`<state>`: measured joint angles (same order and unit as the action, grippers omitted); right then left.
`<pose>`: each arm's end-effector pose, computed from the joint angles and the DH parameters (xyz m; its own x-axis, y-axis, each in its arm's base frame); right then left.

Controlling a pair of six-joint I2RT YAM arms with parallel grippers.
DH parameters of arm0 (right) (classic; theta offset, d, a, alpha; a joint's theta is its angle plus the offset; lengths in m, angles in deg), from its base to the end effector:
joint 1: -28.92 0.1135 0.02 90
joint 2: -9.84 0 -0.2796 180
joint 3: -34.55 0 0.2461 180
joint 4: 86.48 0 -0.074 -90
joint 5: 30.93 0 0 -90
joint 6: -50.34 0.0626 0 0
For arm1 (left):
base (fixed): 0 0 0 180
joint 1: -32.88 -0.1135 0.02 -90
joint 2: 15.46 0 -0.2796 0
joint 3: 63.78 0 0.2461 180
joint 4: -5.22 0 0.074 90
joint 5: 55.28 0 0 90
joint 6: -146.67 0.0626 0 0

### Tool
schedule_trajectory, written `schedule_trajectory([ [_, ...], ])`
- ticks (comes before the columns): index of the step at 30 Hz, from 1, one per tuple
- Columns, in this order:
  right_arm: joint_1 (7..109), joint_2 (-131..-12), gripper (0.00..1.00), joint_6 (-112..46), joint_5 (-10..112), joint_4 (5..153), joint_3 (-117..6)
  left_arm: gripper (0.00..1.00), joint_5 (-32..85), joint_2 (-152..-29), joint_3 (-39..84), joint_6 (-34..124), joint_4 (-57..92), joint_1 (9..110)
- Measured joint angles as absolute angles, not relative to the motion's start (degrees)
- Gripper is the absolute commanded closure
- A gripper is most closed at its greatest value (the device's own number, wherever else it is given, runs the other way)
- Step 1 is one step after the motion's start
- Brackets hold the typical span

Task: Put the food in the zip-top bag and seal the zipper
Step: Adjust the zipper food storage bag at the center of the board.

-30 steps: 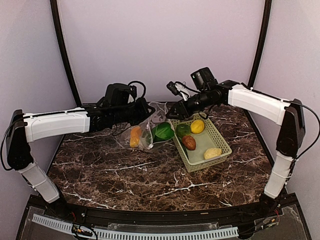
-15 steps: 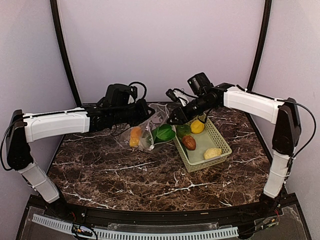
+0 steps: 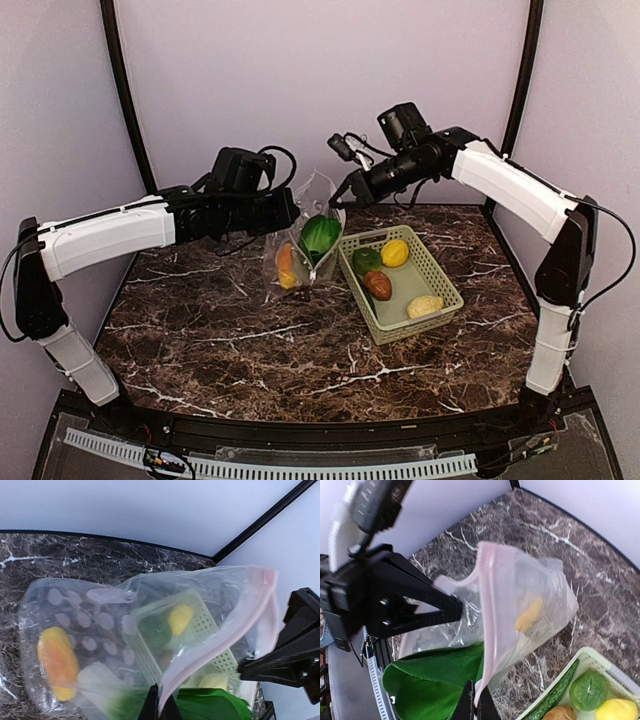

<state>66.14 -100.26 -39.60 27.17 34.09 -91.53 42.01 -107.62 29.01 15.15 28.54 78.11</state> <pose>0.3343 0.2955 0.3564 -0.5485 -0.4155 -0.7256 -0.8184 0.4444 0.3642 0.2889 -0.2799 0.3431 -0.6156 -0.3131 -0.7232 0.2854 0.7668 -0.5749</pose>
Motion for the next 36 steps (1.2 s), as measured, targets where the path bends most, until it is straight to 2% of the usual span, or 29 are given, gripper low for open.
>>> schedule_trajectory([
  [4,65.41,-100.46,1.0,-39.6,23.97,33.33,-98.83,0.99,43.76,-107.84,34.5,20.22,34.84,77.56],
  [14,65.24,-102.56,1.0,-39.69,22.75,32.28,-103.13,0.99,45.24,-96.19,35.2,24.2,36.17,77.13],
  [22,66.07,-102.99,1.0,-40.0,20.94,31.93,-103.11,0.99,42.51,-101.7,34.06,22.58,37.15,77.13],
  [30,66.4,-104.52,0.96,-40.0,17.61,31.8,-103.59,0.99,50.73,-101.39,34.06,27.37,40.5,76.49],
  [32,66.81,-104.52,0.91,-40.26,16.59,31.82,-104.27,0.99,51.17,-101.13,34.08,28.24,40.54,76.06],
  [36,67.67,-104.52,0.69,-41.46,14.55,31.9,-105.8,0.99,51.58,-101.04,34.7,29.9,41.13,75.73],
])
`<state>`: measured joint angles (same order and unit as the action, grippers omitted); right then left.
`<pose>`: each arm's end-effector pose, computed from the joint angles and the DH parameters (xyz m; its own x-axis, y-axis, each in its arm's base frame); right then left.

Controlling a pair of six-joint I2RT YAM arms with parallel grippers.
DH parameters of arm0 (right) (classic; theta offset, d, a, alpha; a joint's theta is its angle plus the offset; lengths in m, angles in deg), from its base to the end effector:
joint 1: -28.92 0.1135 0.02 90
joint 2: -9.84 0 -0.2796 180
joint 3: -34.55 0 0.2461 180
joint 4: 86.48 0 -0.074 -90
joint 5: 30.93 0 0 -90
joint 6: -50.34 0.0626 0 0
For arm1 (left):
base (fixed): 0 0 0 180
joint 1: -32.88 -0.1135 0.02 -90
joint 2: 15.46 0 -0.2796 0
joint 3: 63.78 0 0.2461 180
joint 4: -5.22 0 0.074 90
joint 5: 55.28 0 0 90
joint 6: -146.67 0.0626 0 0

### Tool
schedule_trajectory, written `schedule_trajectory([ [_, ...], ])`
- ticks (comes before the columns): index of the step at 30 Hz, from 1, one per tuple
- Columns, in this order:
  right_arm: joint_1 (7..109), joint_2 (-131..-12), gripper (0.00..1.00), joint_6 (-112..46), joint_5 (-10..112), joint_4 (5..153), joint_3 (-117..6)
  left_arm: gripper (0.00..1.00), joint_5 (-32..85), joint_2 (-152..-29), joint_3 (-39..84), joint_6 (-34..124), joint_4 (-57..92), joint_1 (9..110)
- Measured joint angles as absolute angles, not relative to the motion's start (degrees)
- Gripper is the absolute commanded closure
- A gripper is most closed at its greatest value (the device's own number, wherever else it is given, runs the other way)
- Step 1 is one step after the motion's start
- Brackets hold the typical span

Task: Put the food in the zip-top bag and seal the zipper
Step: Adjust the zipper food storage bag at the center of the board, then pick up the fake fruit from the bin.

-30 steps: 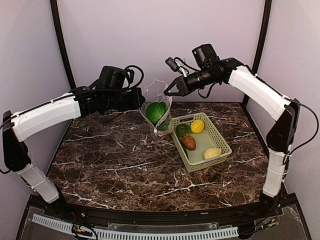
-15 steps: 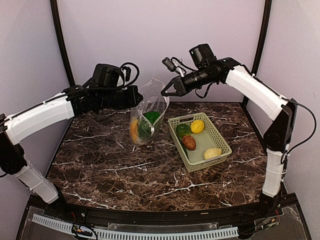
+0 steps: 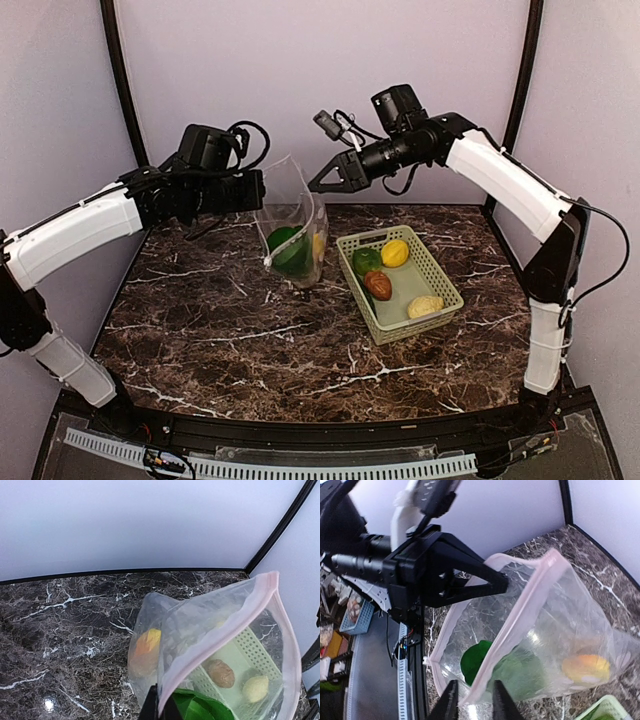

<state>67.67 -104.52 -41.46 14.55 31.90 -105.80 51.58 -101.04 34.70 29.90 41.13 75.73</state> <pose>0.3258 0.3178 0.4069 -0.4261 -0.3707 -0.8252 -0.9046 0.1878 0.3827 0.2774 -0.2326 0.3949 -0.4609 -0.1604 -0.8728 0.2773 0.9083 -0.3134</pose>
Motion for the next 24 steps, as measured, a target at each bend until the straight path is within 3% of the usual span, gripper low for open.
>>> schedule_trajectory([
  [6,67.71,-103.52,0.48,-46.14,12.76,30.03,-106.15,0.99,48.37,-100.93,34.72,30.62,41.07,75.73],
  [10,65.04,-95.78,0.39,-49.88,13.79,28.6,-97.93,0.99,43.12,-101.78,35.64,32.09,42.25,75.73],
  [17,52.13,-79.74,0.39,-55.73,15.78,29.0,-84.62,0.99,48.04,-102.88,43.92,41.99,50.51,74.59],
  [24,47.23,-84.83,0.42,-62.9,17.92,28.32,-73.71,0.99,52.72,-102.57,50.59,50.53,58.44,72.43],
])
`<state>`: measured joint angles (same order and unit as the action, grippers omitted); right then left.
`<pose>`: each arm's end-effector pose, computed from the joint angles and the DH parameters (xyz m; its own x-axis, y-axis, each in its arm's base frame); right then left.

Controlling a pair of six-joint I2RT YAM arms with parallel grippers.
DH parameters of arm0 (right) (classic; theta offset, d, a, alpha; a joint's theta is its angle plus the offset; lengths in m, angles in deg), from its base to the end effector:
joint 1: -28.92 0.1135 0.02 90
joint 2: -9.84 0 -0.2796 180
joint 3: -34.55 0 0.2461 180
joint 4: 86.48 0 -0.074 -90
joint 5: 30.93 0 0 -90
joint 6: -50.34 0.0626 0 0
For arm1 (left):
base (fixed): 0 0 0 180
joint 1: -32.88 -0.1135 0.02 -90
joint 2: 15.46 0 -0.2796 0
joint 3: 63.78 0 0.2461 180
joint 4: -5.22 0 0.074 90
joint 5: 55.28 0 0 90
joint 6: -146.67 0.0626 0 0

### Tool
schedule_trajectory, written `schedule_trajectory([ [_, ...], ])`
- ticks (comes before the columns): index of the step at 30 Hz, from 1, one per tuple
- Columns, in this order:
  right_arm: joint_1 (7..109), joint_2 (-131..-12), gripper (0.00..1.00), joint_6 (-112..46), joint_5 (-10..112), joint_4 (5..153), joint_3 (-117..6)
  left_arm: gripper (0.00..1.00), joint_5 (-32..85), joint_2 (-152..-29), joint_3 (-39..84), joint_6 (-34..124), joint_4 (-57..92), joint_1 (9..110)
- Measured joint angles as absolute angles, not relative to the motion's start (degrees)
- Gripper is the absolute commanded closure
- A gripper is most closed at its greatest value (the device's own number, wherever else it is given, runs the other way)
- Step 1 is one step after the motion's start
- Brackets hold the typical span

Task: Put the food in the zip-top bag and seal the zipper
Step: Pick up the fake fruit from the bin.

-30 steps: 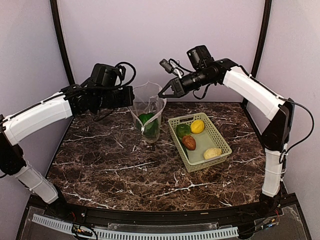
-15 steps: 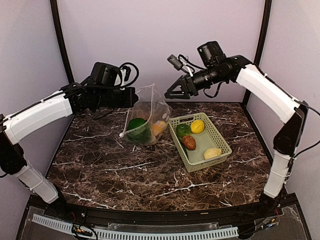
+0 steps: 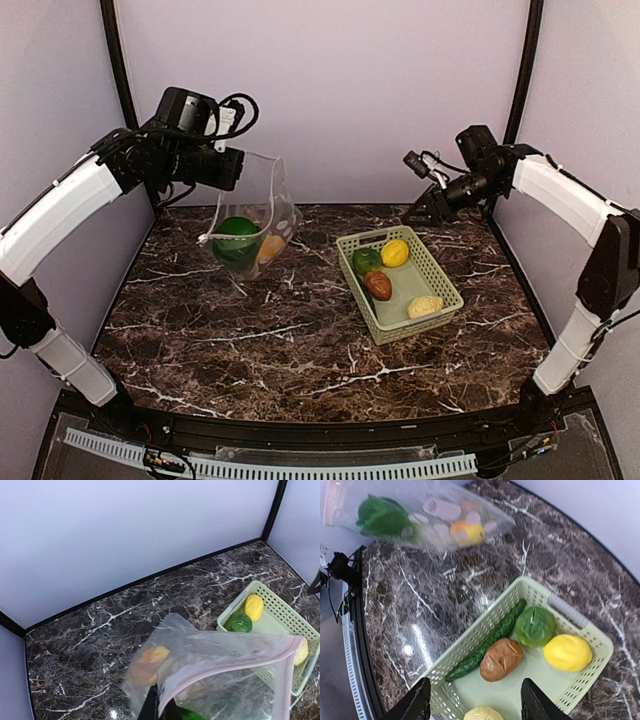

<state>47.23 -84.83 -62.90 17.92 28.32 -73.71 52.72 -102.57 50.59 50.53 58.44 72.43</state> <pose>0.3262 0.1513 0.3551 -0.4373 -0.4577 -0.7741 -0.8675 0.4417 0.2289 0.2781 -0.2046 0.4470 -0.3775 0.1798 -0.9084 0.3530 0.9348 0.0383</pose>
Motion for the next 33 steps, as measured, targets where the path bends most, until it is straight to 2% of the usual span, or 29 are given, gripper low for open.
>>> schedule_trajectory([
  [6,47.01,-89.27,0.42,-67.89,20.39,26.24,-68.18,0.99,39.12,-101.96,44.75,49.22,57.68,72.41],
  [10,47.1,-89.86,0.42,-69.63,22.14,25.74,-67.42,0.99,29.72,-105.94,41.45,47.54,56.24,72.41],
  [14,47.73,-90.78,0.36,-72.06,25.4,24.39,-66.76,0.99,23.82,-110.15,40.03,47.19,54.16,72.43],
  [22,49.74,-90.78,0.31,-79.34,34.79,20.85,-60.86,0.99,20.0,-106.35,30.63,48.07,47.23,72.49],
  [26,51.03,-90.75,0.24,-81.52,39.41,20.19,-58.87,0.99,19.28,-104.36,27.24,48.5,44.65,72.49],
  [33,52.93,-90.75,0.24,-83.32,44.06,20.43,-57.04,0.99,18.42,-104.21,26.5,48.52,42.97,72.25],
])
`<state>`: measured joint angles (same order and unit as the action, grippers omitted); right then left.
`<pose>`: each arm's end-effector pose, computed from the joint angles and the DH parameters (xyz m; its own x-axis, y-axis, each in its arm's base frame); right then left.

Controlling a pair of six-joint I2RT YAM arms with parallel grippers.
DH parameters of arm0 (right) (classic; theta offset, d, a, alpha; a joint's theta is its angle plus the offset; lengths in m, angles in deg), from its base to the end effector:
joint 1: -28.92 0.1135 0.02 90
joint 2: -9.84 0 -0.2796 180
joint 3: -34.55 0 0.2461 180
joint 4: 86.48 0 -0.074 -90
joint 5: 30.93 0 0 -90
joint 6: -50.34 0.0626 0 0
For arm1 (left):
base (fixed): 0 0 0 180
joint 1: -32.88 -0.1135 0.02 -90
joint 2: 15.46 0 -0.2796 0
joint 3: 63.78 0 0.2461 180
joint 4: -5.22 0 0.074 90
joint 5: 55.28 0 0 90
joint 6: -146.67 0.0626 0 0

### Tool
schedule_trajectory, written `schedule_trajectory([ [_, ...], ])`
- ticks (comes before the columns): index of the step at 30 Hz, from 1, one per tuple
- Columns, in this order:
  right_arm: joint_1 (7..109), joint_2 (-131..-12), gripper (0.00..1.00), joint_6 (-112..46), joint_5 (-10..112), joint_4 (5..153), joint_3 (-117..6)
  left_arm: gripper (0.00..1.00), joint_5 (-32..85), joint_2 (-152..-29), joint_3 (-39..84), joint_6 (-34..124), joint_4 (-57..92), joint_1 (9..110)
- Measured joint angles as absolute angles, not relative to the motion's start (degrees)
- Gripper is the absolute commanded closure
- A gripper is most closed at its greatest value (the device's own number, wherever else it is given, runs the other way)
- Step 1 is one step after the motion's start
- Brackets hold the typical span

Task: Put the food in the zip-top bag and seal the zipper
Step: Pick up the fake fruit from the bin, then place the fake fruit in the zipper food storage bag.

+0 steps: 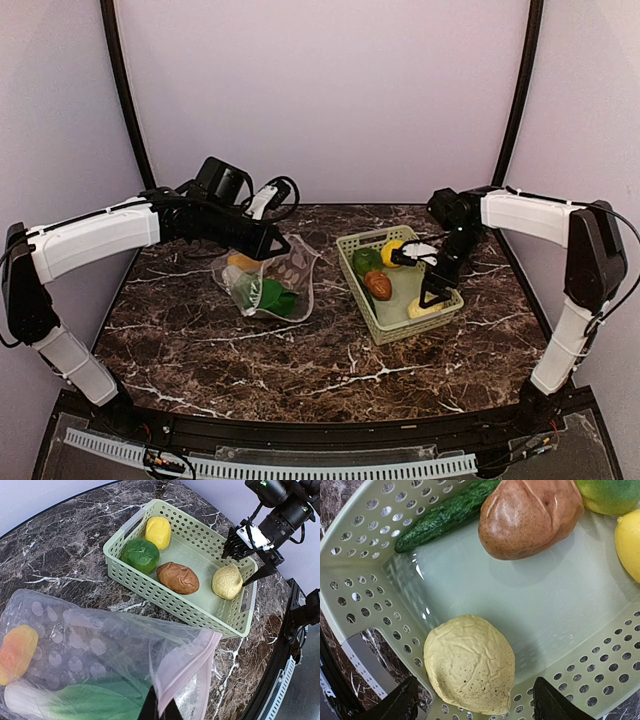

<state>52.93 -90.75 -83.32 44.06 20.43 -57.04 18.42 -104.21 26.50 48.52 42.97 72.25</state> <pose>0.2976 0.1503 0.2167 -0.3608 -0.8907 -0.2767 -0.9325 0.3496 0.0906 0.2734 -0.2471 0.3204 -0.5633 0.2862 -0.7751 0.7112 0.6455 -0.2785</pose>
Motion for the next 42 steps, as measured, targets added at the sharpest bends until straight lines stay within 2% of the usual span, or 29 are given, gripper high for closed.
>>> schedule_trajectory([
  [16,53.37,-95.34,0.29,-85.28,46.92,21.0,-56.14,0.99,17.77,-104.21,26.26,48.44,42.71,71.99],
  [23,53.81,-96.83,0.49,-85.33,45.85,19.86,-57.56,0.99,17.77,-104.21,26.26,48.44,42.73,71.97],
  [28,53.83,-96.92,0.55,-84.06,44.39,18.07,-61.74,0.99,17.77,-104.21,26.26,48.0,42.73,71.71],
  [34,56.1,-93.4,0.55,-81.15,36.89,17.13,-68.71,0.99,17.79,-104.12,25.76,46.47,41.55,70.92],
  [42,68.06,-92.9,0.55,-75.14,20.48,17.96,-83.0,0.99,18.03,-101.91,21.17,42.27,36.0,68.32],
])
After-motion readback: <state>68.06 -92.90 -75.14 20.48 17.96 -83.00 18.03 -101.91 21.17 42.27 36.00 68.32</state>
